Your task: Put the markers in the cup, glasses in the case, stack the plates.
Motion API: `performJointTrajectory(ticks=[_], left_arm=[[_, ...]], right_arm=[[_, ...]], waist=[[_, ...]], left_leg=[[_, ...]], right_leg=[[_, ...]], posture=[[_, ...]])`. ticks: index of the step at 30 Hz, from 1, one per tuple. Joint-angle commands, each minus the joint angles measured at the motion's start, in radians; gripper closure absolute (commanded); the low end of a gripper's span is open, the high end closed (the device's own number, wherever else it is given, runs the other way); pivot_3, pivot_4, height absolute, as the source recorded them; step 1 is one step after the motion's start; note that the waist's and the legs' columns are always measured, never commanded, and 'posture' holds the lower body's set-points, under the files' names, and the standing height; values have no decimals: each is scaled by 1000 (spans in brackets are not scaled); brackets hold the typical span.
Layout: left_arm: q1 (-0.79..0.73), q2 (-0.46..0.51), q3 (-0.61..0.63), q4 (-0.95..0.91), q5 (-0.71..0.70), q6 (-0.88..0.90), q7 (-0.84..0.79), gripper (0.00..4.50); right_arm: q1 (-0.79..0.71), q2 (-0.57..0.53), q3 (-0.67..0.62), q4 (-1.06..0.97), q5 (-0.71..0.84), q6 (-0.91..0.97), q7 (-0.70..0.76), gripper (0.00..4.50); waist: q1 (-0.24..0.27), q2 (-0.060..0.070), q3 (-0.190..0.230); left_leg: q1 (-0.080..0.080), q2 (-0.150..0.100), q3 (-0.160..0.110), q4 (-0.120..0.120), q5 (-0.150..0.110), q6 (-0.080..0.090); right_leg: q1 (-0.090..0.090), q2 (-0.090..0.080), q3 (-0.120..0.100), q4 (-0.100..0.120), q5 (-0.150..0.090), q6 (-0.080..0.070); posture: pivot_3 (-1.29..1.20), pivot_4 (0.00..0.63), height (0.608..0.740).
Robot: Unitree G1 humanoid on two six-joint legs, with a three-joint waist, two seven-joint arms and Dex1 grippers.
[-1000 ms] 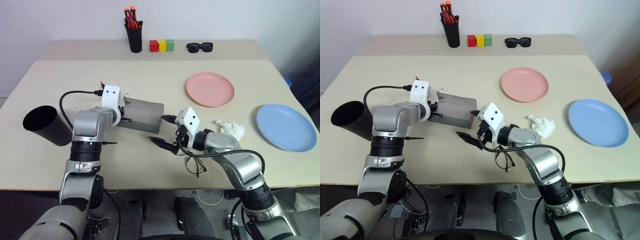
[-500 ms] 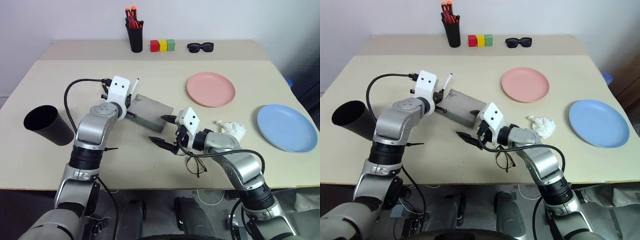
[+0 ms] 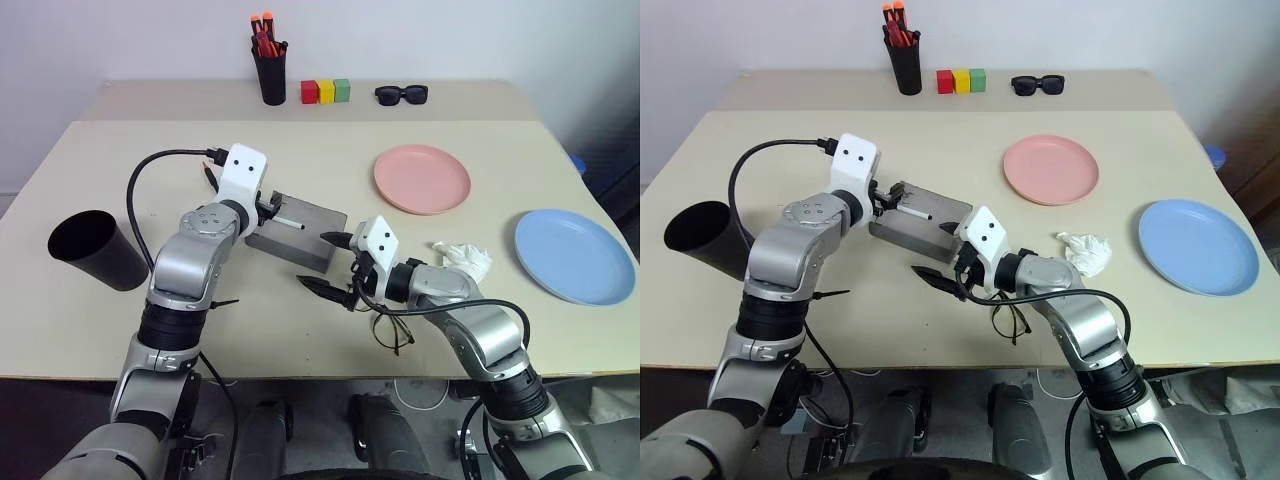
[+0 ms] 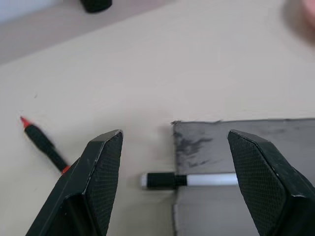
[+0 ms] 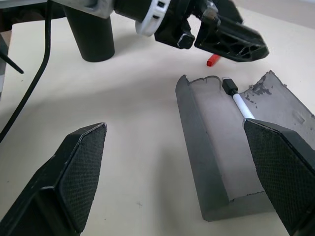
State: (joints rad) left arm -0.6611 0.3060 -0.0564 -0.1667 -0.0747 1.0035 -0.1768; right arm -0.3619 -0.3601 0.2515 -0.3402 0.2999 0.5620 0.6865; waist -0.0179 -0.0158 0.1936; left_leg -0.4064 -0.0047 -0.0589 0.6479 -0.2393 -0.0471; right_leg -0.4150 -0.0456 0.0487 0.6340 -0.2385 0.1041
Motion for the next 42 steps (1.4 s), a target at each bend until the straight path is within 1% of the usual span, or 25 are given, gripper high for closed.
performJointTrajectory(ticks=[1, 3, 5, 7, 10, 11, 13, 14, 16, 20, 23, 27, 30, 31, 32, 33, 37, 42], left_arm=[[-1, -13, 123, 24, 47, 95, 117, 1054], [5, -9, 169, 49, 65, 141, 162, 1054], [13, 8, 167, 55, 78, 176, 171, 1054], [24, 41, 129, 58, 87, 204, 155, 1054], [49, 101, 26, 34, 23, 267, 25, 1054], [58, 110, 1, 3, -12, 276, -26, 1283], [74, 113, -18, -87, -96, 289, -128, 1890], [80, 112, -16, -117, -118, 278, -154, 2372], [88, 104, 0, -147, -145, 266, -178, 2372], [111, 142, -15, -188, -170, 210, -229, 2372], [101, 141, 19, -143, -145, 189, -192, 2372], [62, 103, 91, -76, -124, 143, -117, 2372], [23, 70, 114, -4, -125, 134, -84, 1571], [15, 63, 114, 10, -123, 131, -77, 1119], [-1, 52, 107, 33, -114, 120, -63, 495], [-21, 38, 95, 60, -105, 106, -48, 86], [-86, -16, 68, 176, -73, 60, -1, 31], [-146, -22, -12, 330, -14, -29, -3, 31]], right_arm=[[-10, -5, -11, -49, 17, 0, 6, 0], [-9, -5, -11, -49, 18, 2, 7, 0], [-7, -6, -11, -50, 20, 3, 7, 0], [-8, -5, -11, -50, 20, 4, 7, 0], [-11, -4, -10, -44, 18, 2, 9, 0], [-10, -4, -10, -45, 17, 2, 9, 0], [-7, -5, -11, -47, 16, 2, 8, 0], [-6, -5, -12, -48, 15, 3, 7, 0], [-3, -6, -12, -51, 15, 4, 5, 0], [0, -6, -11, -56, 15, 6, 3, 0], [-4, -6, -9, -52, 12, 3, 2, 0], [-7, -3, -7, -50, 12, 1, 2, 0], [-9, 2, -4, -46, 10, -1, 0, 0], [-9, 3, -4, -46, 10, -1, 0, 0], [-9, 4, -4, -45, 10, -3, 0, 0], [-10, 5, -4, -43, 9, -4, 0, 0], [-10, 9, -3, -40, 7, -9, -2, 0], [-5, 12, -5, -45, 4, -7, -11, 0]], waist=[[-2, 0, 0], [-5, 0, 0], [-3, 0, 0], [0, 0, 0], [5, 0, 0], [5, 0, 0], [6, 0, 0], [5, 0, 0], [3, 0, 0], [-5, 0, 0], [-1, 0, 0], [3, 0, 0], [5, 0, 0], [4, 0, 0], [3, 0, 0], [4, 0, 0], [4, 0, 0], [0, 0, 0]], left_leg=[[0, 0, 0, 0, 0, 0], [0, 0, 0, 0, 0, 0], [0, 0, 0, 0, 0, 0], [0, 0, 0, 0, 0, 0], [0, 0, 0, 0, 0, 0], [0, -1, 0, 0, 0, 0], [0, 0, 0, 0, 0, 0], [0, 0, 0, 0, 0, 0], [0, 0, 0, 0, 0, 0], [0, 1, 0, -1, 0, 0], [1, 1, 0, -1, 0, 0], [0, 0, 0, 0, 0, 0], [0, 0, 0, 0, 0, 0], [0, 0, 0, 0, 0, 0], [0, 0, 0, 0, 0, 0], [0, 0, 0, 0, 0, 0], [0, 0, 0, 0, 0, 0], [0, 0, 0, 0, 0, 0]], right_leg=[[0, 0, 0, 0, 0, 0], [0, 0, 0, 0, 0, 0], [0, 1, 0, 0, 0, 0], [0, 0, 0, 0, 0, 0], [0, 0, 0, 0, 0, 0], [0, -1, 0, 0, 0, 0], [1, -1, 0, 0, 0, 0], [1, -1, 0, 0, 0, 0], [0, -1, 0, -1, 0, 0], [0, 0, 0, 0, 0, -1], [0, 0, 0, 0, 0, -1], [0, 0, 0, 0, 0, 0], [0, 0, 0, 0, 0, 0], [0, 0, 0, -1, 0, 0], [0, 0, 0, -1, 0, 0], [0, 0, 0, -1, 0, 0], [1, 0, 0, 0, 0, 0], [0, 0, 0, 0, 0, 0]], posture=[[0, 150, 740], [0, 150, 740], [0, 150, 740], [0, 150, 740], [0, 150, 740], [0, 150, 740], [0, 150, 740], [0, 150, 740], [0, 150, 740], [0, 150, 740], [0, 150, 740], [0, 150, 740], [0, 150, 740], [0, 150, 740], [0, 150, 740], [0, 150, 740], [0, 150, 740], [0, 150, 740]])
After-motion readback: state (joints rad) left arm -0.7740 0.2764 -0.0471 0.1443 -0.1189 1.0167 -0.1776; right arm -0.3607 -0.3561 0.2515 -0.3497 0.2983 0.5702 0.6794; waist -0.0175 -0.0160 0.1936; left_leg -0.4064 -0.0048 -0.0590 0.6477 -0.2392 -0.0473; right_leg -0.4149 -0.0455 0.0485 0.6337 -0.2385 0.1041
